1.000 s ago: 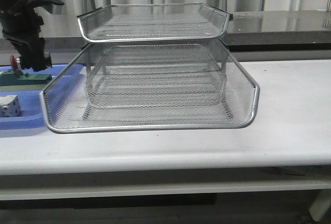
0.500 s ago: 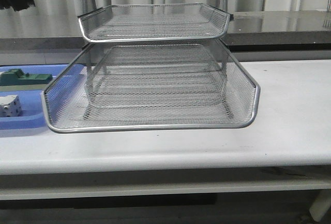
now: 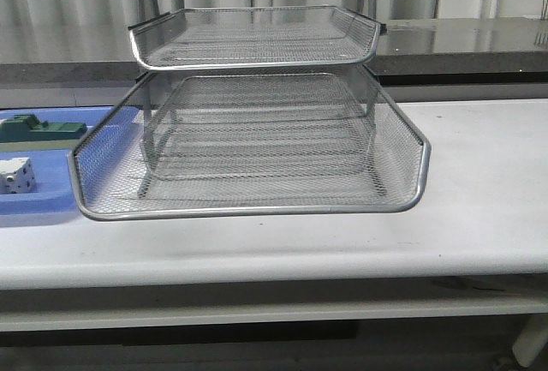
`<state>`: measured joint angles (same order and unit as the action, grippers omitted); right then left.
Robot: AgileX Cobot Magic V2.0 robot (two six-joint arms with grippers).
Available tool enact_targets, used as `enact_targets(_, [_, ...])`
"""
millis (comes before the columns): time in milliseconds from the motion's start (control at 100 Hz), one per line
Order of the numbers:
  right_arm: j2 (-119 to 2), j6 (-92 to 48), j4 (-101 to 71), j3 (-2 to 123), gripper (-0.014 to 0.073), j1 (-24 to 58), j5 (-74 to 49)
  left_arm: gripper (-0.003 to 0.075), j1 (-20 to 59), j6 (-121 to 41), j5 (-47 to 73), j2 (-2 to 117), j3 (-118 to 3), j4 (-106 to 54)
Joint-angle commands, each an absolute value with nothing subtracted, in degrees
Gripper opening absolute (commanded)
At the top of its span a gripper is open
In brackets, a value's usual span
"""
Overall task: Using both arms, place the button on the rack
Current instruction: 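Lift the red button and carry it over the pulled-out mesh tray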
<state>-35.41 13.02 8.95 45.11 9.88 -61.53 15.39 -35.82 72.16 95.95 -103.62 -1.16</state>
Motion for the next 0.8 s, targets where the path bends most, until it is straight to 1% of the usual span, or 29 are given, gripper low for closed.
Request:
enact_targets(0, [-35.6, 12.7, 10.2, 47.1, -0.0069, 9.7, -58.8, -0.0021, 18.8, -33.9, 72.8, 92.0, -103.0, -4.2])
enact_targets(240, [-35.6, 12.7, 10.2, 47.1, -0.0069, 9.7, -58.8, -0.0021, 29.1, -33.8, 71.5, 94.0, -100.0, -6.2])
enact_targets(430, [-35.6, 12.7, 10.2, 47.1, -0.0069, 9.7, -58.8, -0.0021, 34.4, -33.8, 67.1, 98.9, -99.9, -6.3])
enact_targets(580, [-35.6, 12.7, 10.2, 47.1, -0.0069, 9.7, -58.8, -0.0021, 36.4, -33.8, 64.6, 103.0, -99.9, -6.3])
enact_targets(790, [-35.6, 12.7, 10.2, 47.1, -0.0069, 9.7, -58.8, -0.0020, 36.5, -33.8, 61.9, 106.1, -99.9, -6.7])
